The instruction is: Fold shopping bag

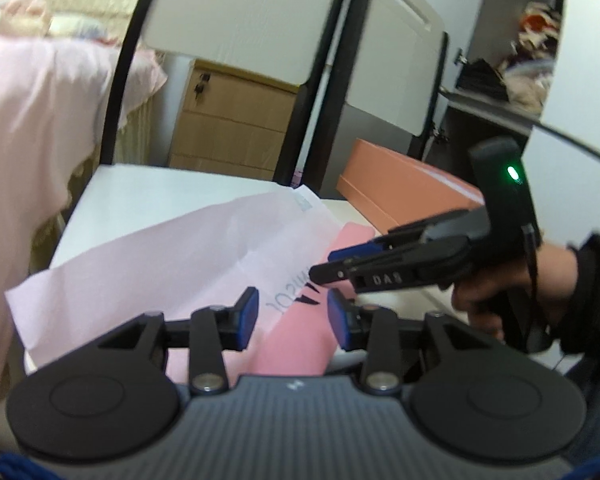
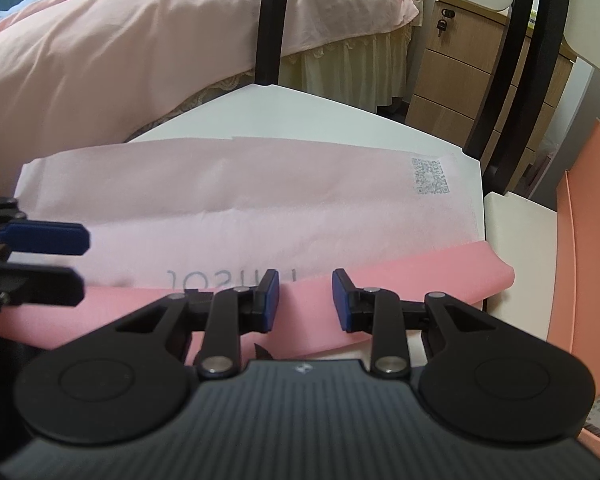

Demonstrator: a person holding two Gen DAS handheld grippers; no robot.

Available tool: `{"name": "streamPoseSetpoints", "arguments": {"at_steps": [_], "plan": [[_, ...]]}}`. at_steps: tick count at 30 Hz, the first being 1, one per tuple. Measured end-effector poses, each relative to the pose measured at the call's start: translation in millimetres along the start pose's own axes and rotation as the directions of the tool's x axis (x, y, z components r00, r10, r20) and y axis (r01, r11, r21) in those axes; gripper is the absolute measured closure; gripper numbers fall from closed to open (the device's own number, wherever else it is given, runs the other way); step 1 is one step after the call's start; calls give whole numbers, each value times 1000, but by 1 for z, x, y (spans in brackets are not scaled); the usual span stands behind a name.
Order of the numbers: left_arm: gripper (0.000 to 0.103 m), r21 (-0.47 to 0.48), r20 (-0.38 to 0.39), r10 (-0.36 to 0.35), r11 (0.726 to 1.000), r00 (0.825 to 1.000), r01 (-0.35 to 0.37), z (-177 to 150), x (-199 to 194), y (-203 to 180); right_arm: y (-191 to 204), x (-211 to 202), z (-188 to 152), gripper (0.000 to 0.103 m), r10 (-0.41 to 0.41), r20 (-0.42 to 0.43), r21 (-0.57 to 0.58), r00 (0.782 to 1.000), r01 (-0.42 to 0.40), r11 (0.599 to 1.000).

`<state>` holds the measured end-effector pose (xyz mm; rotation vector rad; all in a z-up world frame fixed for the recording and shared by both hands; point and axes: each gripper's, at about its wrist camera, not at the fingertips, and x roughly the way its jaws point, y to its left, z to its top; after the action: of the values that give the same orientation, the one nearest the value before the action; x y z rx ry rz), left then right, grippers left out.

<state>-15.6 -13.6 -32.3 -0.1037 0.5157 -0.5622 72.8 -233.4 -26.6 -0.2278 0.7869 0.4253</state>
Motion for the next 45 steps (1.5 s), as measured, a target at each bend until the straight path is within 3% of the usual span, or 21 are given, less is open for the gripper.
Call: {"name": "streamPoseSetpoints", "arguments": {"at_steps": [2,8,18,30,40,45], "plan": [[59,81,16,28,996,999,-30,-7,-7,-16,-1,-1,-1,71,1,-1,5,1000,-1,1000],[59,211,-6,12,977,1000,-10,-21,-5,-44,-1,-2,-2,71,0,-8,11,1000,0,1000],[57,316,-14,61,947,998,-53,-26,0,-53,3,-6,-1,71,-11,-42,-6,999,11,1000],[57,460,-19,109,884,994,-88,-42,8,-68,4,-11,-3,71,-3,-58,-4,998,3,1000],[57,557,25,240,803,971,-213,-49,22,-72,5,-15,-4,71,-14,-84,-11,996,13,1000],[54,567,29,254,792,967,-225,-50,24,-70,5,-15,-4,71,-11,-87,-20,996,9,1000]]}}
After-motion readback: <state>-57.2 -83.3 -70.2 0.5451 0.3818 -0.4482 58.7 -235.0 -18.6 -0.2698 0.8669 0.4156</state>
